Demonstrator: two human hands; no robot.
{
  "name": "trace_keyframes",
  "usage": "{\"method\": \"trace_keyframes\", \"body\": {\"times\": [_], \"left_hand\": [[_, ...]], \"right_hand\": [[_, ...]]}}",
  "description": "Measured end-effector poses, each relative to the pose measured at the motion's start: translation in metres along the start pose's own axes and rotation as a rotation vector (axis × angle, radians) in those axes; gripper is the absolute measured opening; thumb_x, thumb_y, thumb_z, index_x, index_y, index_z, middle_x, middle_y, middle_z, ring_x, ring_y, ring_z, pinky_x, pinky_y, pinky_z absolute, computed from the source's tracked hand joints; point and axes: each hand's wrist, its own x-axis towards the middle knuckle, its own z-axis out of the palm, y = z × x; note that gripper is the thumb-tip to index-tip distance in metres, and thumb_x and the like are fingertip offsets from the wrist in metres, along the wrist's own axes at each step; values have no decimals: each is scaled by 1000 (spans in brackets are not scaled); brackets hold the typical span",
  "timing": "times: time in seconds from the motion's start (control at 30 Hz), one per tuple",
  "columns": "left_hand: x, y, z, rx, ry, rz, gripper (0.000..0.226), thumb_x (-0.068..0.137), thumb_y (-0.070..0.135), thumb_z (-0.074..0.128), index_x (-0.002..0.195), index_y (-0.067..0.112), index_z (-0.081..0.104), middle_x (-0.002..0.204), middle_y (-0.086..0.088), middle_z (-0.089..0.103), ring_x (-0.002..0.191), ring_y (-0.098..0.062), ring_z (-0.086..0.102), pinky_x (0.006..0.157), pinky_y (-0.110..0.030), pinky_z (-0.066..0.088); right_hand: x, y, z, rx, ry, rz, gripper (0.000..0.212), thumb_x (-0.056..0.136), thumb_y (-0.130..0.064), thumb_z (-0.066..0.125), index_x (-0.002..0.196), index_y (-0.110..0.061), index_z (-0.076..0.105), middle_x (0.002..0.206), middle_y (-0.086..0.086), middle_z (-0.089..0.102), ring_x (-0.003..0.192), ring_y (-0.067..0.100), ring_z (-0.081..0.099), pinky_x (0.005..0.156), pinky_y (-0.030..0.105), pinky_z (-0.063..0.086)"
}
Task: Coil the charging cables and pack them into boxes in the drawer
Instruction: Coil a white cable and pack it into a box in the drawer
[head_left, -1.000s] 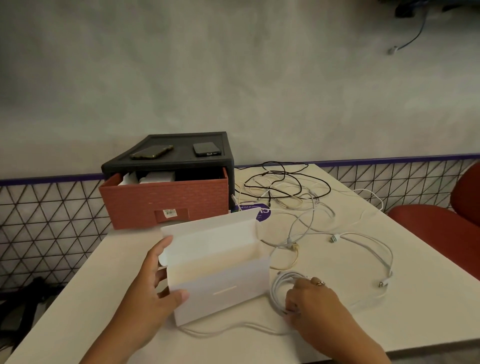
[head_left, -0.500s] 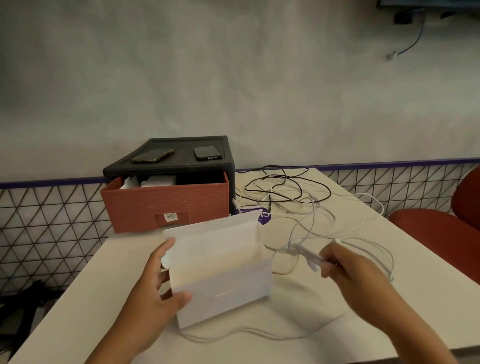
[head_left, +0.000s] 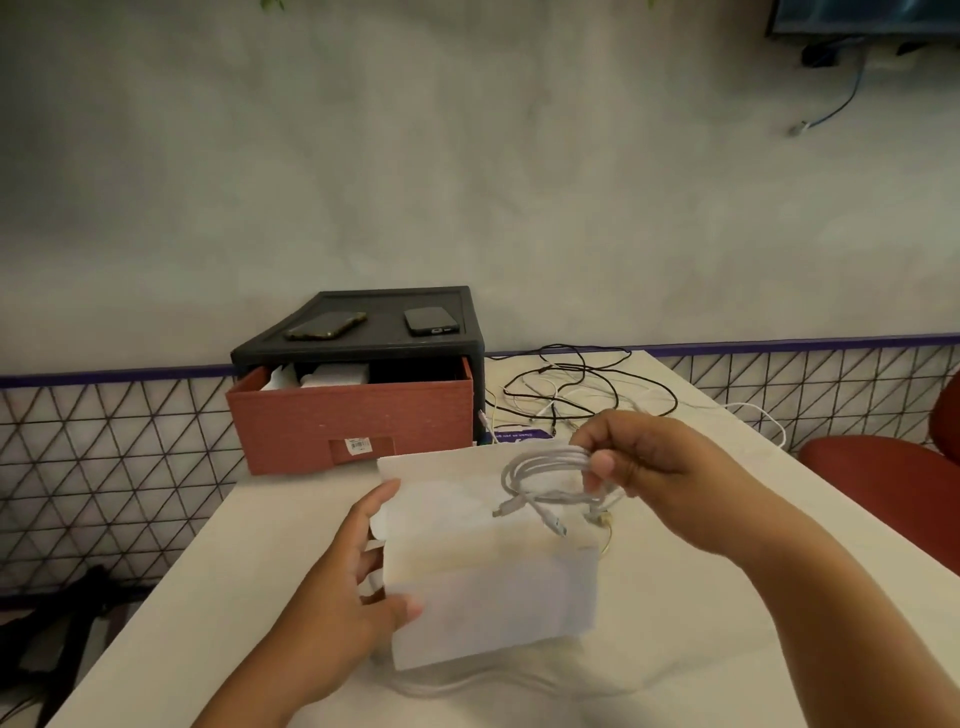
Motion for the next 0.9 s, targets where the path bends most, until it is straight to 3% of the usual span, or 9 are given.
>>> {"method": "trace_keyframes", "body": {"times": [0.13,0.27,0.4,0.67,0.9], "left_hand": [[-1,7,3,-5,-3,-7,90,74,-14,67,121,56,35,115,11,60,106,-3,59,76,-18,51],[-3,12,4,-24,2,3,88,74,-15,66,122,52,35,115,6,57,99,2,60,70,-15,51],[-2,14,4,-27,11,12,88,73,-16,67,121,51,36,110,2,59,94,2,61,69,-16,51],[-1,11,0,-47,17,9,87,73,-19,64,122,48,39,108,0,62,93,0,62,72,-19,52],[2,13,-5,-37,37,42,86,74,-18,64,120,49,37,100,20,67,95,2,60,70,-16,51]], "right_hand": [[8,4,11,-104,-139,70,27,94,-14,50,80,-35,58,67,-20,62,66,1,49,68,25,41],[7,10,24,-227,-191,131,38,93,-5,42,84,-41,51,73,-13,64,61,2,49,62,26,45],[4,16,35,-304,-184,145,33,91,-10,47,75,-39,48,75,-12,64,62,-3,50,57,15,38],[2,23,45,-398,-150,136,19,88,-14,53,81,-29,62,73,-17,57,73,3,53,64,16,41],[2,19,42,-238,-74,148,42,89,-5,53,71,-43,52,73,-10,60,68,7,52,64,21,43]]}}
